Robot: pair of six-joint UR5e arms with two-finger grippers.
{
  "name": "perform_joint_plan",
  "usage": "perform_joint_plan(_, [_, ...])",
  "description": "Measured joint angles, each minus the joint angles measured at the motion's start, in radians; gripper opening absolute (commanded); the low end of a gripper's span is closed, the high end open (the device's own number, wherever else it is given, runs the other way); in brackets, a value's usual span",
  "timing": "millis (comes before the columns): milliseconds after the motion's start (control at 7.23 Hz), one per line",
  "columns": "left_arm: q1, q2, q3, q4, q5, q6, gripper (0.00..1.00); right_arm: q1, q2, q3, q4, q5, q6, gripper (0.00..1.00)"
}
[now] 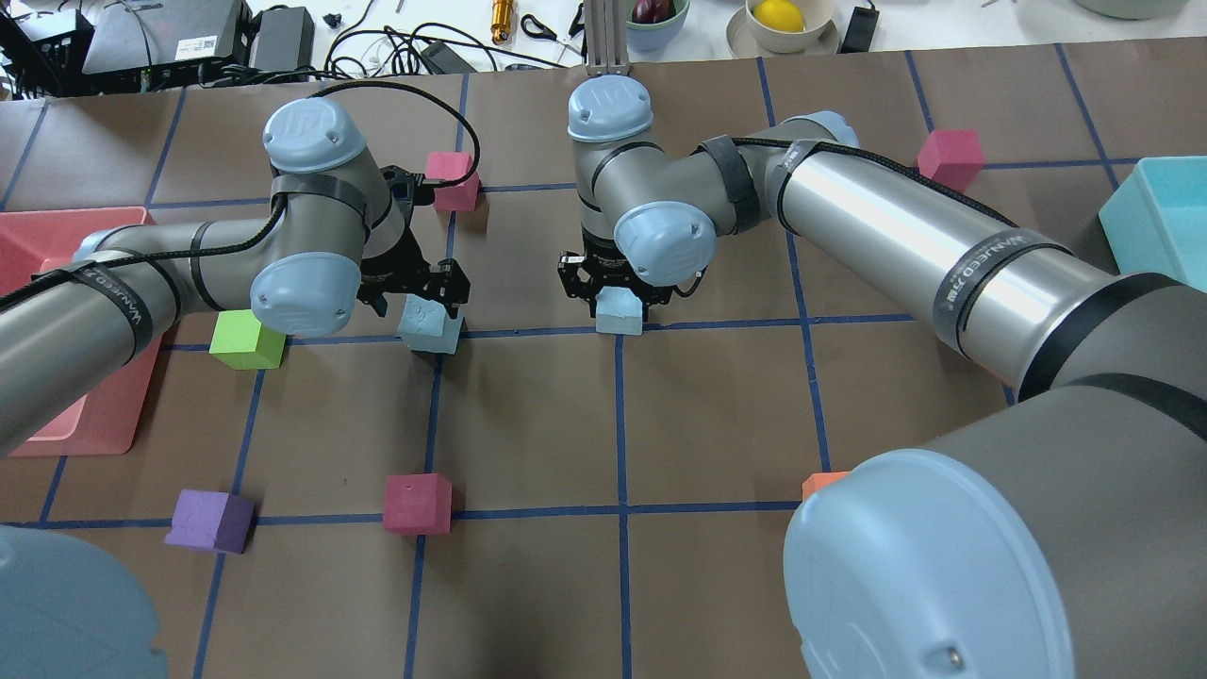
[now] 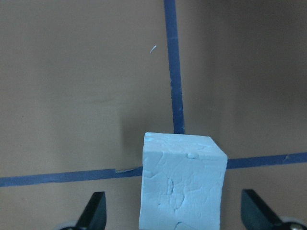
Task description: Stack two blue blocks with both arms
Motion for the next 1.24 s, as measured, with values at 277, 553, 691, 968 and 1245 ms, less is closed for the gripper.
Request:
perform_joint_plan(277, [-0.006,-0.015,-0.006,0.014,-0.001,0.002,0.52,-0.005,-0.018,-0.008,0.037,-0.002,0.000,1.00])
perform_joint_plan(553, [-0.007,-0.020,-0.007,0.041,0.001,0.007,0.00,-0.055,-0.085,-0.042,0.102,-0.010,-0.035,1.00])
perform_joint_plan(691, [-0.008,-0.019,-0.007,0.044,0.003,0.005,0.00,-0.108,-0.126,-0.056,0.131,-0.010,-0.085,1.00])
perform_joint_plan(968, [-0.031,-0.004,0.024,0.026,0.002,-0.019,0.00,-0.221,-0.237,-0.055,0.201,-0.012,-0.199,1.00])
perform_joint_plan(1245, [-0.124,-0.004,0.164,-0.098,-0.004,-0.130,0.00,-0.280,-0.350,-0.053,0.316,-0.037,-0.301,1.00])
